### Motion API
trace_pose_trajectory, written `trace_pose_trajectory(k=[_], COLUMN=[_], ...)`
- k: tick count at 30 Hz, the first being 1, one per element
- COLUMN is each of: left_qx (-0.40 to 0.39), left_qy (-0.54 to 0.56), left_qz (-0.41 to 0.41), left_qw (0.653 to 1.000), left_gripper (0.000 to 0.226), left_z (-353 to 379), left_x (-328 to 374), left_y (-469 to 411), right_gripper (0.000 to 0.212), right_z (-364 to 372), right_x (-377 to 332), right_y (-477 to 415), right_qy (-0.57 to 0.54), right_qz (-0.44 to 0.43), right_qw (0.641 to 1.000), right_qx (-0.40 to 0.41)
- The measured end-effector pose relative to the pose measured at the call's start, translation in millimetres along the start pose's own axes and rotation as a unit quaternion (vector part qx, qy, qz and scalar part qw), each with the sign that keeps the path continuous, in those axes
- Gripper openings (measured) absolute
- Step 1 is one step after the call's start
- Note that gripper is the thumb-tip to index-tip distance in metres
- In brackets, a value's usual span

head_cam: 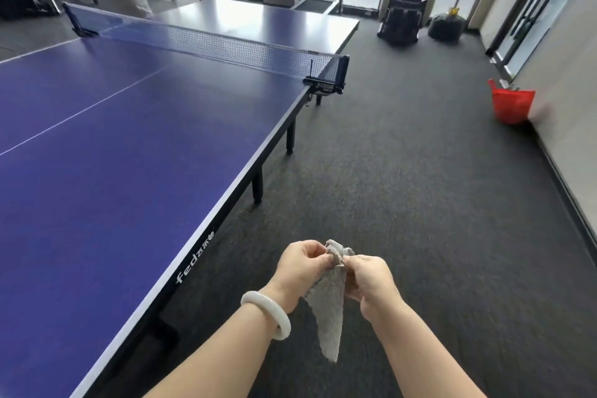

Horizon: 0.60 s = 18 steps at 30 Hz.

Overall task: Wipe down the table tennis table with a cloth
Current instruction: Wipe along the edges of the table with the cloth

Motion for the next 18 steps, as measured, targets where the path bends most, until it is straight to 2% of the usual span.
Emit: trace_pose_trajectory(k=[7,10,12,18], left_qx=[0.063,0.08,0.075,0.092], left_qy=[-0.001,0.033,0.04,0.009], left_qz=[-0.067,-0.067,-0.052,-0.031], left_qw=[0.996,0.994,0.995,0.995], left_gripper=[0.006,0.025,0.033,0.018], left_z=[-32,-37,-40,-37], left_x=[-64,-69,-68,-65], left_y=[48,63,73,115], right_gripper=[0.028,0.028,0.03,0.033], right_z=[-20,-42,-54,-94], right_x=[55,68,74,87], right_y=[45,55,61,89], right_qy=[-0.07,-0.088,-0.095,-0.098], right_qz=[0.028,0.024,0.021,0.003], right_qw=[0.99,0.984,0.983,0.986], right_qx=[0.117,0.153,0.154,0.132])
Point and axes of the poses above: each hand's wrist, its own y-axis away from the middle knuckle, its own z-axis out of the palm, x = y × z, the point moved 2 cm from there along -y, towards the middle knuckle, and after that the axes turned 8 degrees about -y, right-handed, at the moved point
